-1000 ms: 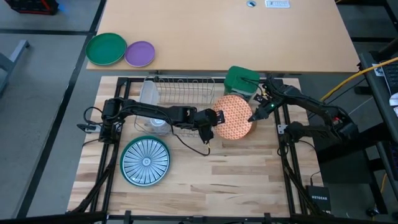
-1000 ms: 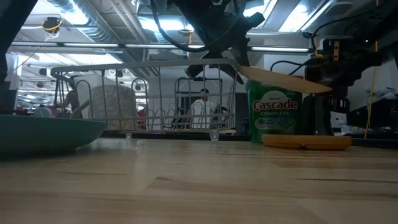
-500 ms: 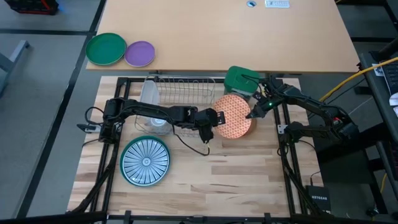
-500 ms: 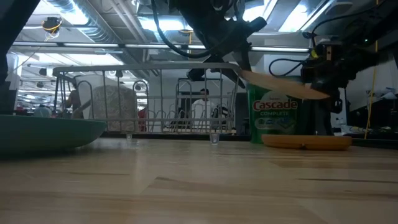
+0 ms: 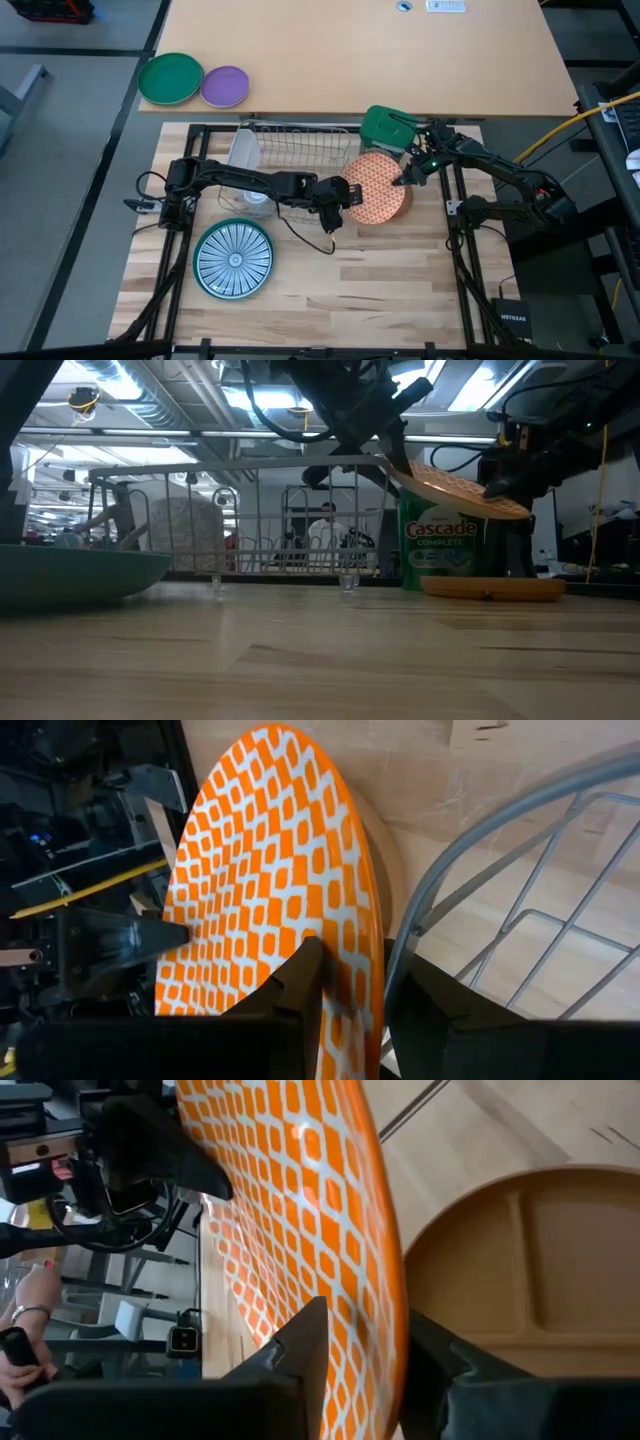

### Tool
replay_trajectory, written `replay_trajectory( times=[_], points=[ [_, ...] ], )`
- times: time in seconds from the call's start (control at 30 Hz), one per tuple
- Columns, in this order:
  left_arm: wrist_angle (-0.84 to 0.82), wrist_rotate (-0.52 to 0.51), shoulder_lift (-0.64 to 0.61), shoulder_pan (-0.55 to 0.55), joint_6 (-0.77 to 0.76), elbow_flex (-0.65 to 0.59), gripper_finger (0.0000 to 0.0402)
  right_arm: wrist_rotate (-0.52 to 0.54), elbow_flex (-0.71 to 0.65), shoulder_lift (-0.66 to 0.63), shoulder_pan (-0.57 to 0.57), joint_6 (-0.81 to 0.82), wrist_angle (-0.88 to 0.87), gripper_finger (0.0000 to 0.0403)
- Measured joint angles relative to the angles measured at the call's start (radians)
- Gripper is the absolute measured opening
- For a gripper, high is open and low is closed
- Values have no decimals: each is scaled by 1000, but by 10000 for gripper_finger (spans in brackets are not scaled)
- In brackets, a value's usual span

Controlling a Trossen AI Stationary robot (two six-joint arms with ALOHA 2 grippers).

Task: Sort dishes
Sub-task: Put the orange plate in the dish rack

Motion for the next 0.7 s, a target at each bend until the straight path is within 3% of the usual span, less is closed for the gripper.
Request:
replay_trajectory(
  times=[0.33,0.7],
  points=[
    [-11,-3,0,0,-3,1,80,11,0,0,0,-12,-4,27],
    [-24,-54,1,-14,-112,0,150,11,0,-1,2,-2,-4,18]
  ],
)
